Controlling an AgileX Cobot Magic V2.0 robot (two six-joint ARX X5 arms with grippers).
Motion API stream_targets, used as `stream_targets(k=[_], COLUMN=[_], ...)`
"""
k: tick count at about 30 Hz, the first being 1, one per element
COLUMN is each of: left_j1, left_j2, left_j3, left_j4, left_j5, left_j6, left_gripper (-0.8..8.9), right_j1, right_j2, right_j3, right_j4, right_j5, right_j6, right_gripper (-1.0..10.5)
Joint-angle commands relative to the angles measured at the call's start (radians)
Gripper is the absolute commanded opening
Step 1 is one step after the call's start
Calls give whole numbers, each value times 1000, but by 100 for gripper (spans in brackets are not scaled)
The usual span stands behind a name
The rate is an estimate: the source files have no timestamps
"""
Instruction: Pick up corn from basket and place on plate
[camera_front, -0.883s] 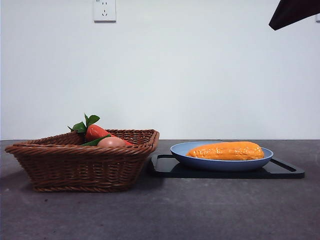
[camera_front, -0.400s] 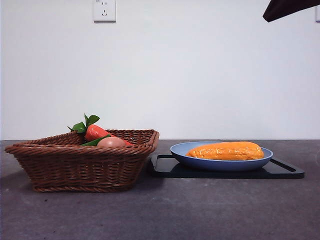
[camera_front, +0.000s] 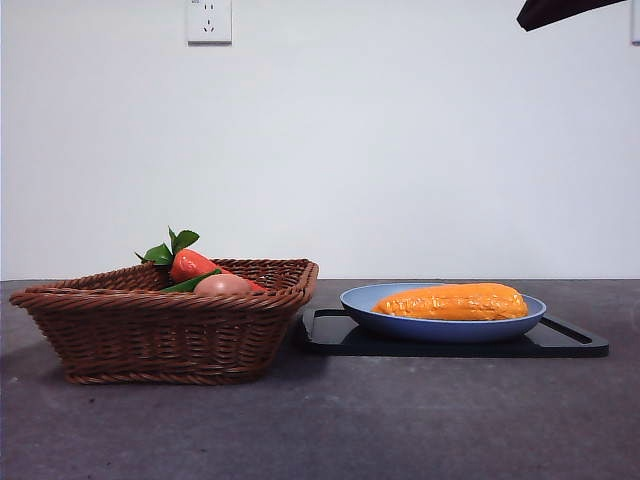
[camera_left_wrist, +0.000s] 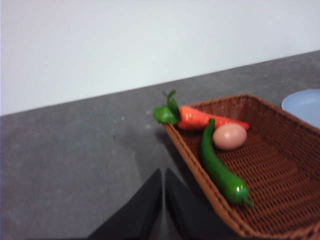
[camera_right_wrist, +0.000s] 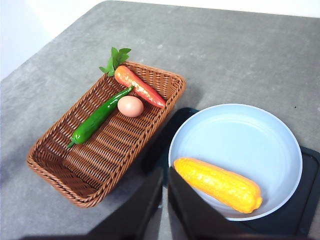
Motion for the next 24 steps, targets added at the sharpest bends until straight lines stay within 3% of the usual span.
stream_targets(k=[1, 13, 24], left_j1=[5, 9, 9], left_j2=[-30, -115, -114], left_j3=[-31, -114, -114], left_j4=[2, -110, -98], left_j5=[-6, -7, -7], left_j6=[-12, -63, -64], left_gripper=[8, 8, 8], right_j1=[5, 5, 5], right_j2=[7, 7, 7], right_j3=[10, 10, 10], right_j4=[10, 10, 10], right_j5=[-2, -2, -2], right_j6=[6, 6, 6], right_gripper=[4, 4, 4])
